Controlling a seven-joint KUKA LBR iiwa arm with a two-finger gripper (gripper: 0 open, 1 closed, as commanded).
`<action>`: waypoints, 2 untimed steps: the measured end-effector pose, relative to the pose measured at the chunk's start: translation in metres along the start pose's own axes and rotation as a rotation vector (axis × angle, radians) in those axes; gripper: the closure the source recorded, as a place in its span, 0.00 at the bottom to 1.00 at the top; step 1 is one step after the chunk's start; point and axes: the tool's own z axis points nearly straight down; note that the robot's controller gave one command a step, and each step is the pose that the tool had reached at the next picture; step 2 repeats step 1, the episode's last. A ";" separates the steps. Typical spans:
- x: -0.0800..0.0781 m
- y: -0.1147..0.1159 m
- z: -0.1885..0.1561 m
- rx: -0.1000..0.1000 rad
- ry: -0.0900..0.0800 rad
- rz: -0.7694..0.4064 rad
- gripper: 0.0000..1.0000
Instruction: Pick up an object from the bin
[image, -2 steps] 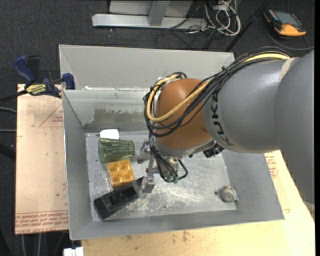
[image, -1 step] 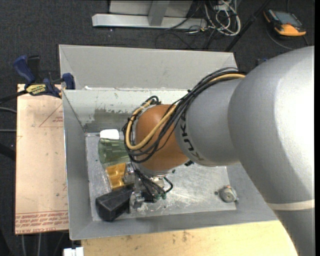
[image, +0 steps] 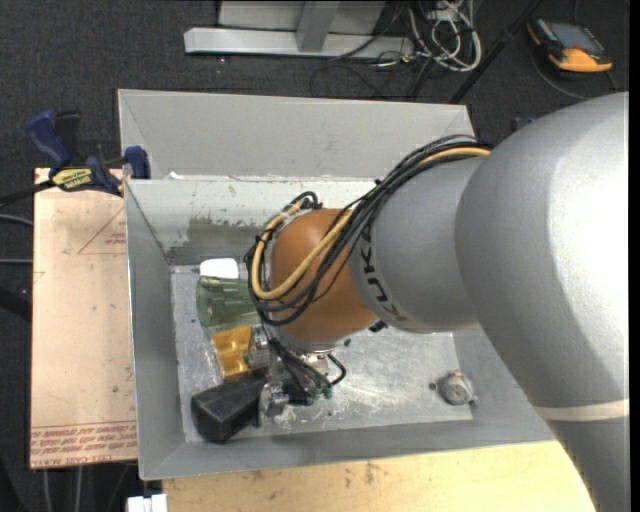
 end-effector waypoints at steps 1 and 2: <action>0.031 -0.030 -0.132 -0.009 -0.011 -0.075 1.00; 0.031 -0.030 -0.132 -0.009 -0.011 -0.075 1.00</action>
Offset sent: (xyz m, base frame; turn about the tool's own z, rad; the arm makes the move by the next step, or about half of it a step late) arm 0.0000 0.0000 0.0000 0.0000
